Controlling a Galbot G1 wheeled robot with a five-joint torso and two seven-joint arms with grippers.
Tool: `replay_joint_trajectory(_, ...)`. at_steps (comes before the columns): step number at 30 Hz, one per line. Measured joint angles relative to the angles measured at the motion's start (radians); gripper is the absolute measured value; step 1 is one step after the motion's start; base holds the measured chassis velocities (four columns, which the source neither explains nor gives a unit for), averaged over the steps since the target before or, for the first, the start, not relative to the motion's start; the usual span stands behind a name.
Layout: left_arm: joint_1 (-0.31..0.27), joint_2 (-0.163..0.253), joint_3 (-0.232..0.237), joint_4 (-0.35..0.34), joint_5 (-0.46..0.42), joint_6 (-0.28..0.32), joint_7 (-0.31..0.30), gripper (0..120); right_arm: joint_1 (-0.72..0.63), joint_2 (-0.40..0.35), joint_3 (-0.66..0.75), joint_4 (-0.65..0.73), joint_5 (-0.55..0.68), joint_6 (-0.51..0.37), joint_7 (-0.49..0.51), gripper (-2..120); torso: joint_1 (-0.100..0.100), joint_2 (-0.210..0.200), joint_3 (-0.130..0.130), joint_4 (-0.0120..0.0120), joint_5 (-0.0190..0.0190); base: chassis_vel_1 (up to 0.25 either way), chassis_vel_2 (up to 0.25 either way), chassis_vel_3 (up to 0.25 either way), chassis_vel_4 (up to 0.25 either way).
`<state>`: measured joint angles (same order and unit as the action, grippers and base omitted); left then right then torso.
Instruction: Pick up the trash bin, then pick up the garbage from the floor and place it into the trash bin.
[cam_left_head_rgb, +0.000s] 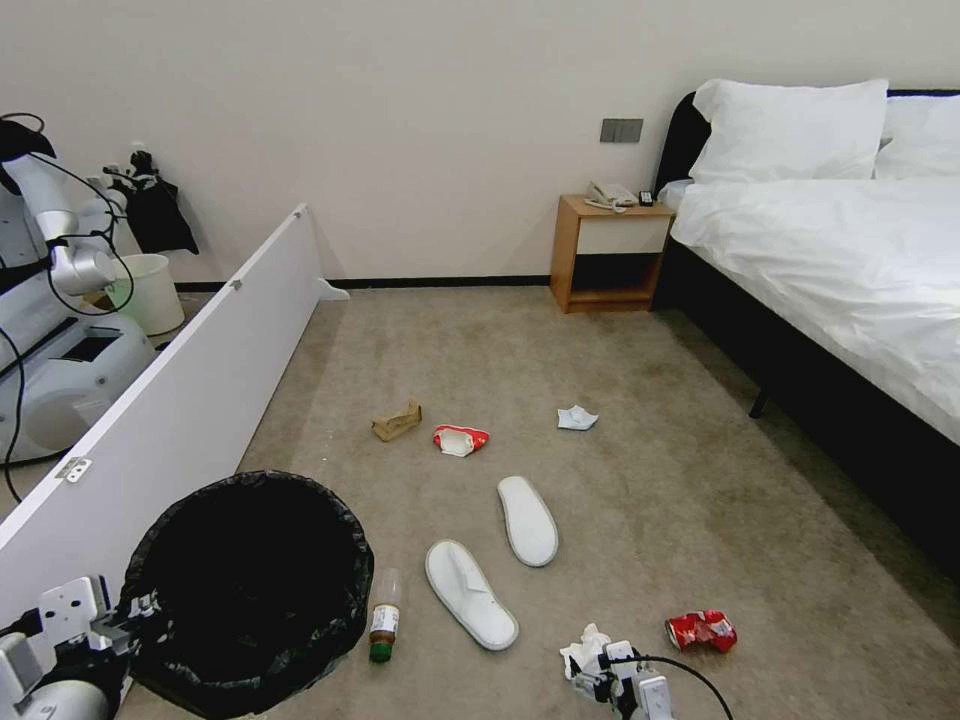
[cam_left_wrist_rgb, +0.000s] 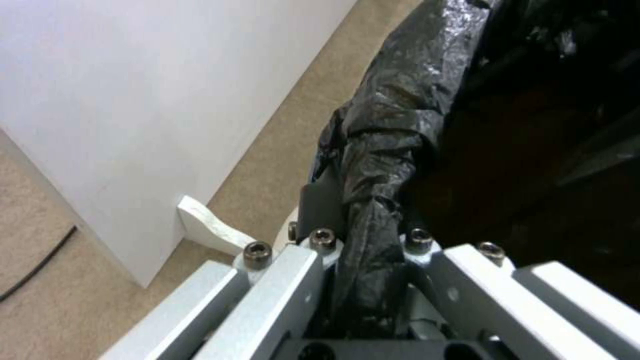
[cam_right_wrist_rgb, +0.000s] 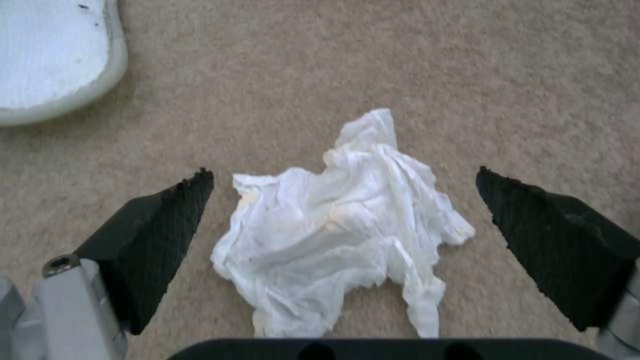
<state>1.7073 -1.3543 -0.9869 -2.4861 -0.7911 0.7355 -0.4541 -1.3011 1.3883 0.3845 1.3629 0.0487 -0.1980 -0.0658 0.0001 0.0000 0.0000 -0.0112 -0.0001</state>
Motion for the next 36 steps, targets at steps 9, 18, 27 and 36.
replay_joint_trajectory(9,0.0,0.0,0.001,-0.003,0.001,0.0,0.0,3,0.04,0.018,0.002,-0.058,0.006,-0.004,-0.004,100,0.0,0.0,0.0,0.0,0.0,0.0,0.0,0.0,0.0)
replay_joint_trajectory(18,-0.003,0.002,0.002,-0.002,0.0,0.0,0.0,3,0.076,0.033,0.01,-0.111,0.033,-0.02,-0.014,100,0.0,0.0,0.0,0.0,0.0,0.0,0.0,0.0,0.0)
replay_joint_trajectory(27,-0.007,0.003,0.003,0.002,-0.002,0.0,0.001,3,0.086,0.037,0.019,-0.145,0.026,-0.023,-0.022,70,0.0,0.0,0.0,-0.0001,0.0,0.0,0.0,0.0,0.0)
replay_joint_trajectory(36,-0.006,0.004,0.002,0.004,-0.004,0.0,0.001,3,0.096,0.037,0.029,-0.171,0.026,-0.023,-0.026,41,0.0,0.0,0.0,-0.0001,-0.0001,0.0,0.0,0.0,0.0)
